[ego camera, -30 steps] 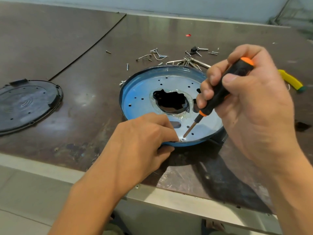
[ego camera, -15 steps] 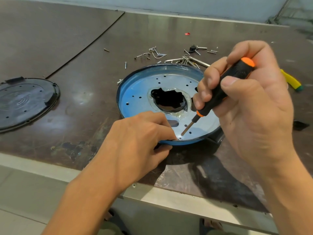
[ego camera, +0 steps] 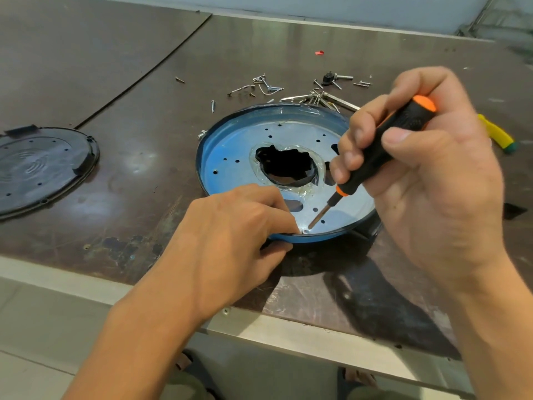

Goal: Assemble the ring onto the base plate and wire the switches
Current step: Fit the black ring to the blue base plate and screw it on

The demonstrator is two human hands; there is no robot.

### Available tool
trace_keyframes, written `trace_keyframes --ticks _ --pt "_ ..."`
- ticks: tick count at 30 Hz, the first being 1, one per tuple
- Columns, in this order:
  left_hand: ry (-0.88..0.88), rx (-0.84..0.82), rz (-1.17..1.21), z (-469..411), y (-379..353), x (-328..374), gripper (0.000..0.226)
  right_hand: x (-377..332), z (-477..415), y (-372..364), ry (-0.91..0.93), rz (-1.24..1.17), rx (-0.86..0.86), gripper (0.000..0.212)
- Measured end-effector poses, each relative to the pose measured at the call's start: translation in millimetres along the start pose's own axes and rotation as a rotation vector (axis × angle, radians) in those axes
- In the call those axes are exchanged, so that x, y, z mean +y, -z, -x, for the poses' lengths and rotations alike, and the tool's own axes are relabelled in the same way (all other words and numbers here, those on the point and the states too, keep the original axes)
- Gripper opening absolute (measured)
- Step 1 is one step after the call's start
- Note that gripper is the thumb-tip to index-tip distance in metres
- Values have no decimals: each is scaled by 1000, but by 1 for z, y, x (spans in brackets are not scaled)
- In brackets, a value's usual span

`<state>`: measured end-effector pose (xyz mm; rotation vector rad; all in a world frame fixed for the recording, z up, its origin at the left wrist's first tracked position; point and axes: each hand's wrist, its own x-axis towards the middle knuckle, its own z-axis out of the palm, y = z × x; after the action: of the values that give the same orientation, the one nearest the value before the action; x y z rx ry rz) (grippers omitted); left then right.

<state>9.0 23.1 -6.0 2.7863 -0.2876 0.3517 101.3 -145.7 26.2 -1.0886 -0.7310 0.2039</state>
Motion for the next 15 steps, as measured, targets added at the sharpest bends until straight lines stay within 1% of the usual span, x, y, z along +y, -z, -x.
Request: trace_keyframes --ticks 7,15 --pt "3 -9 1 0 1 0 14 1 0 -2 -21 38 -21 23" --pt "0 -2 -19 -1 0 -1 14 -3 -2 1 -5 138 -178 24"
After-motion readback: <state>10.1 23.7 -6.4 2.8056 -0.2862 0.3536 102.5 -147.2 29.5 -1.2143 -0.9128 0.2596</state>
